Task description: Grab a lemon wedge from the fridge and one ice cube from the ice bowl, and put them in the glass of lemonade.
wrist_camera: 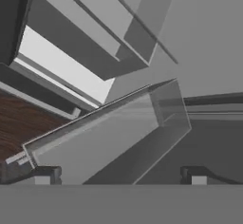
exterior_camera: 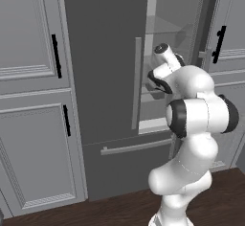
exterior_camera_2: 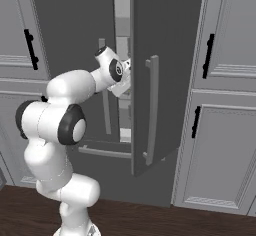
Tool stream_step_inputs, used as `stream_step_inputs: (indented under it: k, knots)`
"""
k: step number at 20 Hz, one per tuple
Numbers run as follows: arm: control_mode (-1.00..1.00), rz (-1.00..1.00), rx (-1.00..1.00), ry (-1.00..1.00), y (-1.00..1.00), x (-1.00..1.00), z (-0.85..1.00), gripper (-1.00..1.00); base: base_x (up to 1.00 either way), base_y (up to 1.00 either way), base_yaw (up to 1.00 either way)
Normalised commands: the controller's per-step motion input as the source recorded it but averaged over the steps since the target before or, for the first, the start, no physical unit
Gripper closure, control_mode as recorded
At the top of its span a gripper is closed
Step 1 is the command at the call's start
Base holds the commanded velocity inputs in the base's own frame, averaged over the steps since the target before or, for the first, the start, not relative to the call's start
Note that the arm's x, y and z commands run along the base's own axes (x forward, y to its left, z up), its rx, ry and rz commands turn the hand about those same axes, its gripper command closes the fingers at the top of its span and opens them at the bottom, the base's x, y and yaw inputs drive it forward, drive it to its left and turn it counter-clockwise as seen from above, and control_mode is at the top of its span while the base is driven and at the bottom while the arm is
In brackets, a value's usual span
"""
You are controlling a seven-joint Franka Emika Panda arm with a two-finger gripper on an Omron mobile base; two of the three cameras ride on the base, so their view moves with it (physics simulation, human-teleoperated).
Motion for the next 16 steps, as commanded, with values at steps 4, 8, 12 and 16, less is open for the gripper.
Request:
stream_step_inputs:
  k: [4, 8, 12, 16]
  knots:
    - [-1.00, -0.09, 0.00, 0.18, -1.00, 0.00, 0.00, -1.00, 0.00, 0.00, 0.00]
    - [-1.00, -0.19, 0.04, 0.06, -1.00, -0.74, 0.00, -1.00, 0.00, 0.00, 0.00]
    - [-1.00, -0.18, 0.08, 0.00, -1.00, -0.99, 0.00, -1.00, 0.00, 0.00, 0.00]
    - [-1.00, -0.11, 0.10, -0.02, -1.00, -0.99, 0.01, -1.00, 0.00, 0.00, 0.00]
